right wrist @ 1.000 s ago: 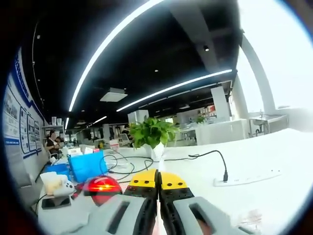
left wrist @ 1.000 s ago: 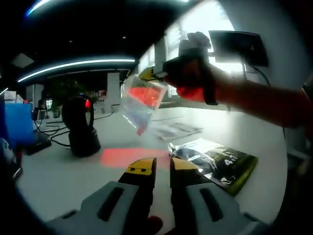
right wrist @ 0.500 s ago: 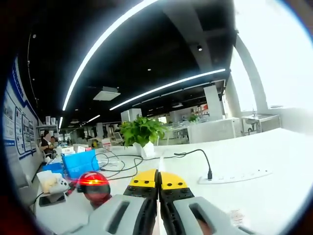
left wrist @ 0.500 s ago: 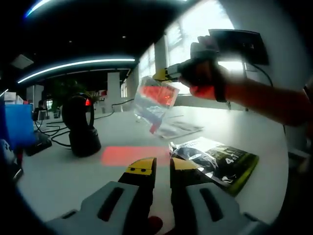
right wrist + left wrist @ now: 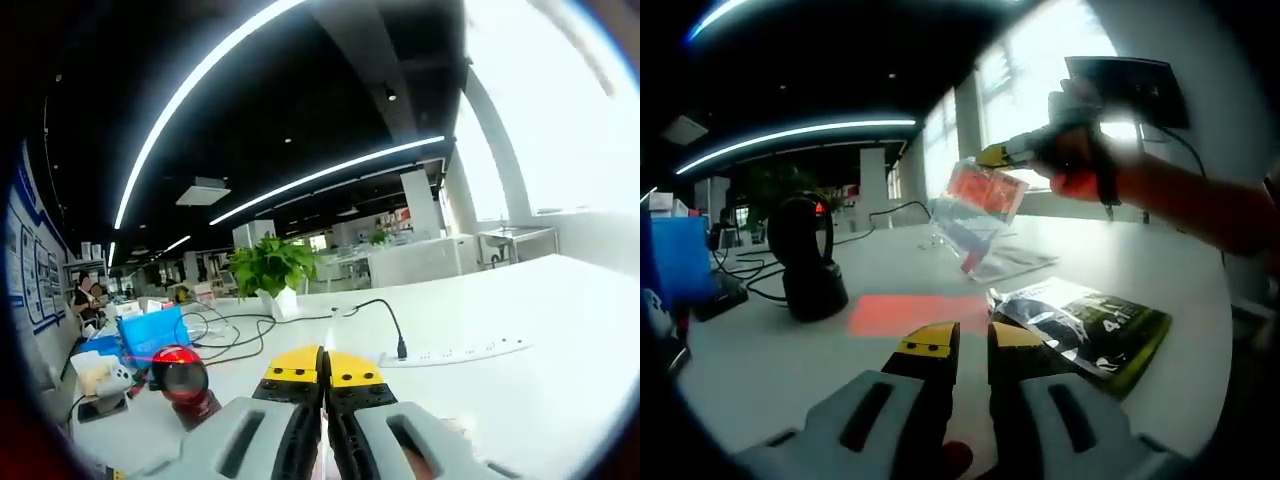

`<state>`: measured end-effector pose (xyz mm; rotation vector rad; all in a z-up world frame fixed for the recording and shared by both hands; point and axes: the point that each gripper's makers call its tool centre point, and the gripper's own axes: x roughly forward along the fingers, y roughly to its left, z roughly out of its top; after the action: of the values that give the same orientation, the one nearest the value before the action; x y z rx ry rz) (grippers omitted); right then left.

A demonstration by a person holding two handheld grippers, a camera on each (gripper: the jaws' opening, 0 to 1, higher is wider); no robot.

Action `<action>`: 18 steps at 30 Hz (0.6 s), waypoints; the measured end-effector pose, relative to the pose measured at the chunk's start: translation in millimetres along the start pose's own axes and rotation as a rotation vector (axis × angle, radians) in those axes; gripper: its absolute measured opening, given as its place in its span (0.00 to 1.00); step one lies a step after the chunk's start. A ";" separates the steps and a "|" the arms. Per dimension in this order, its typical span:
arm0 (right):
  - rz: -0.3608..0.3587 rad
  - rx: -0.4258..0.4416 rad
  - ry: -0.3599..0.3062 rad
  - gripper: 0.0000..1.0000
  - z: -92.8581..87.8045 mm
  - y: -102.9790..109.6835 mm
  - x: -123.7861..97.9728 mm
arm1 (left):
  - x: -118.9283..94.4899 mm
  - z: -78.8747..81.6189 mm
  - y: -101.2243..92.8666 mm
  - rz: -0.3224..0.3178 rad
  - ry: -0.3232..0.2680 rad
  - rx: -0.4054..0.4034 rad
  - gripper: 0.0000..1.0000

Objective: Clip sheet goods on table flip sheet goods clip sheet goods scan sheet goods put sheet goods back to table

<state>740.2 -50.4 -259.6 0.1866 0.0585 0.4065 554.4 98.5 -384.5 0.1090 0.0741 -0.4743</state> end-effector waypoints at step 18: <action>-0.079 0.078 0.060 0.00 -34.0 -44.9 -9.5 | 0.8 -1.1 -1.0 0.002 0.005 0.015 0.04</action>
<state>745.7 -88.9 -301.4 0.2481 0.1406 0.3315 554.6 97.4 -385.7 0.1248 0.0756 -0.4722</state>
